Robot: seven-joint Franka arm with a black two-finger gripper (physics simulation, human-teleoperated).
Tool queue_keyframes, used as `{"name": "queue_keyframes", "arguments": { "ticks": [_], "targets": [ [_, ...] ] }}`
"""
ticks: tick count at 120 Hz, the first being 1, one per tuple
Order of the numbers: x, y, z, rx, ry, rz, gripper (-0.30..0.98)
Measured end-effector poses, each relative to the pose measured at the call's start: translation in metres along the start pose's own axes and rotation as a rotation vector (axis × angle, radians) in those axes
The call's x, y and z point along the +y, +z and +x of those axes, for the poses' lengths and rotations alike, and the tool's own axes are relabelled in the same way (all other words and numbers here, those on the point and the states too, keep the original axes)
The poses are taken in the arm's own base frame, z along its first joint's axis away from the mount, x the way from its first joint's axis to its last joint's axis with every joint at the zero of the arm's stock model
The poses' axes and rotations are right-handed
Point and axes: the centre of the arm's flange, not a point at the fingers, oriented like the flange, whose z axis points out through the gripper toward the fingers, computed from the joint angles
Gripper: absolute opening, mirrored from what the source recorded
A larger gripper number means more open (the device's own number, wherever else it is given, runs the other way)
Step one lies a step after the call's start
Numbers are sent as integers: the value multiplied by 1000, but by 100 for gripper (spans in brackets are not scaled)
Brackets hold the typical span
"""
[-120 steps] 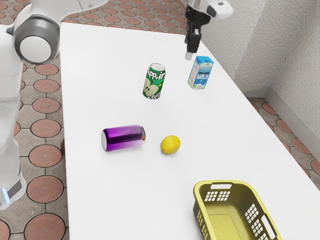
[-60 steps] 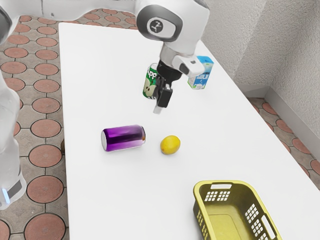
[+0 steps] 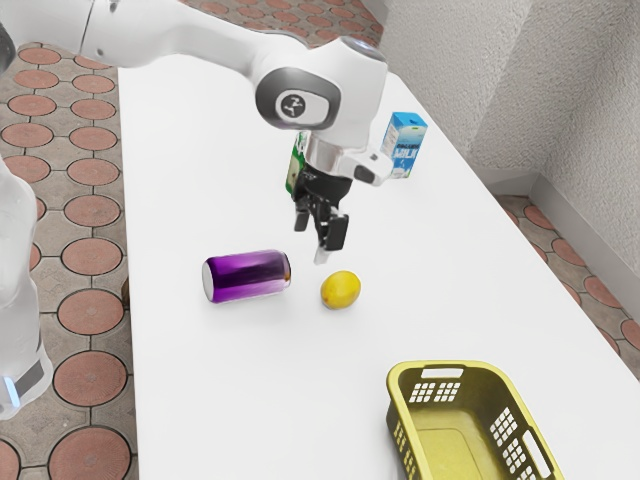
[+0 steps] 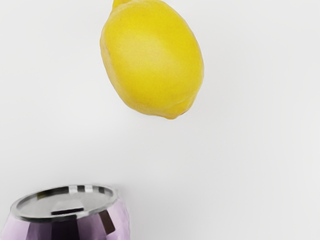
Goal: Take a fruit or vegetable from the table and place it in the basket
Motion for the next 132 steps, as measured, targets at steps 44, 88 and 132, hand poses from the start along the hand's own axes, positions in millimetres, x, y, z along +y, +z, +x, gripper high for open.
{"name": "queue_keyframes", "arguments": {
  "ticks": [44, 88, 132],
  "targets": [
    [13, 33, 12, 56, -125, -61, 69],
    [10, 75, 43, 57, -216, -74, 69],
    [-8, 116, 73, 45, -310, -79, 69]
  ]
}}
